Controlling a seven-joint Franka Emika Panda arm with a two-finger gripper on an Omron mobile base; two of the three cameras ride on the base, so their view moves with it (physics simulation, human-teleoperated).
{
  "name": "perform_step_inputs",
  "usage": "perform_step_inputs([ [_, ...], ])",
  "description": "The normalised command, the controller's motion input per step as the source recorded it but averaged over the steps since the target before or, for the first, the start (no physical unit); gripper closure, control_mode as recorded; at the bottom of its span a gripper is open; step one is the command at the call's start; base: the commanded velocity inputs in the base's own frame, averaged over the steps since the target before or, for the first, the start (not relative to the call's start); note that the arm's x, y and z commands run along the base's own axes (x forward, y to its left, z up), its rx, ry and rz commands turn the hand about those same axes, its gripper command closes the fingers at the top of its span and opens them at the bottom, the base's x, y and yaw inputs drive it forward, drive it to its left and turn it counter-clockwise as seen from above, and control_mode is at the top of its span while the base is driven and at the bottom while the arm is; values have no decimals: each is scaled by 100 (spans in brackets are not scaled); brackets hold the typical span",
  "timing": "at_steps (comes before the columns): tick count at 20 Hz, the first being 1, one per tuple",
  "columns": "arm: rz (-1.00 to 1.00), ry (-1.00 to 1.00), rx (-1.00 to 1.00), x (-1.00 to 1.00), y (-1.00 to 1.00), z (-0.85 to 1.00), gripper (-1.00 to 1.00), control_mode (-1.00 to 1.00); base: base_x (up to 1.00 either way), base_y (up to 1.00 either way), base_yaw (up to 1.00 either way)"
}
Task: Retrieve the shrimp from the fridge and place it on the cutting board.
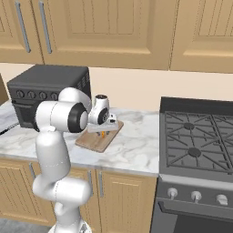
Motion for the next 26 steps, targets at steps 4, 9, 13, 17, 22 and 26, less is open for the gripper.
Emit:
perform_step_inputs([
  [4,0,0,0,0,0,0,-100,-100,0,0,0],
  [9,0,1,1,-3,0,31,-100,-100,0,0,0],
  [13,0,0,6,-16,-1,72,-100,-100,0,0,0],
  [17,-4,0,4,-37,0,63,-100,-100,0,0,0],
  [22,-9,0,0,-54,-1,28,-100,-100,0,0,0],
  [26,-13,-3,0,-72,-11,7,-100,-100,0,0,0],
])
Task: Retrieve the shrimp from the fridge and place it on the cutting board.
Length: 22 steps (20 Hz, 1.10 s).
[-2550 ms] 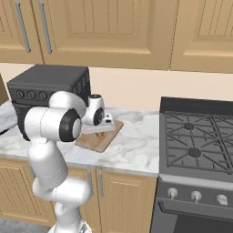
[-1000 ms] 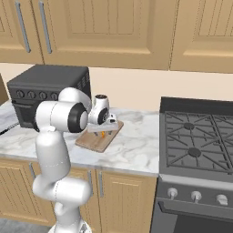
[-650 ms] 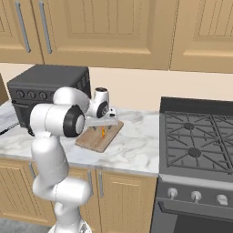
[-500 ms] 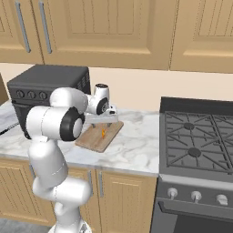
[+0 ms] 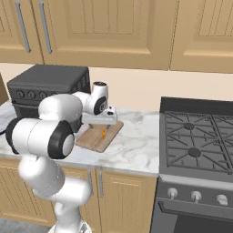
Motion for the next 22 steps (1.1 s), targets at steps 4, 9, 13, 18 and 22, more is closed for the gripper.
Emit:
perform_step_inputs([
  [4,-14,-7,0,-84,-7,14,-100,-100,0,0,0],
  [9,-14,-5,0,-77,-1,21,-100,-100,0,0,0],
  [13,-12,-3,0,-65,0,45,-100,-100,0,0,0],
  [18,-7,-11,0,-64,0,56,-100,-100,0,0,0],
  [22,-5,-17,0,-53,1,49,-100,-100,0,0,0],
])
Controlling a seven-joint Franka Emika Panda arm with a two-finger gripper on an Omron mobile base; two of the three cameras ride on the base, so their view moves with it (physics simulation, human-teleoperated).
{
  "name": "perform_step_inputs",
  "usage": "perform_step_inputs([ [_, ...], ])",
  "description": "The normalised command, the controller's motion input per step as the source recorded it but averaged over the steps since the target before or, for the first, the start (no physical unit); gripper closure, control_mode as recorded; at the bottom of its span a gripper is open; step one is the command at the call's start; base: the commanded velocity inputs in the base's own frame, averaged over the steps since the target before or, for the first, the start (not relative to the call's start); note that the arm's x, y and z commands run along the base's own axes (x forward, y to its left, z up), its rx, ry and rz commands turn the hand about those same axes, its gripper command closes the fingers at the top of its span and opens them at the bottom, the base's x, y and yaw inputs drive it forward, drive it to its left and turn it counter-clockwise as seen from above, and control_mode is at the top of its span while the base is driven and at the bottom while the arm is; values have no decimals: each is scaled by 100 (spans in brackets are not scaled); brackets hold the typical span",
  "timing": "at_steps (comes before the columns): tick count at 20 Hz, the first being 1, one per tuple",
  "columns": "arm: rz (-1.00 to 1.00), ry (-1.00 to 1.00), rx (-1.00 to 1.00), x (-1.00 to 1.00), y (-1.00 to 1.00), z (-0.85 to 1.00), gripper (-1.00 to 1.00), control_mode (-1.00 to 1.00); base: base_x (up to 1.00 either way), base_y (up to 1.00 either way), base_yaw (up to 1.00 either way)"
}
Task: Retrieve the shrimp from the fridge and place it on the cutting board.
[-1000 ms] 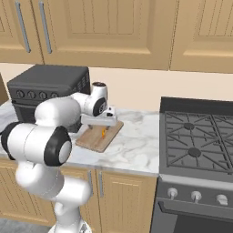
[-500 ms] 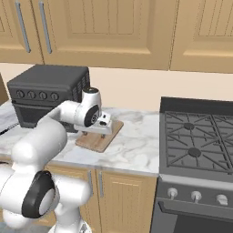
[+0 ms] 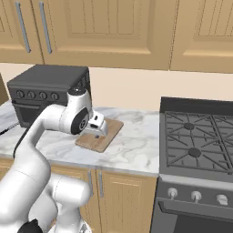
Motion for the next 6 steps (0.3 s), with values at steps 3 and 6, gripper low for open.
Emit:
perform_step_inputs([
  [3,-9,-11,-2,-46,10,23,-100,-100,0,0,0],
  [6,-10,-2,-12,-31,30,0,-100,-100,0,0,0],
])
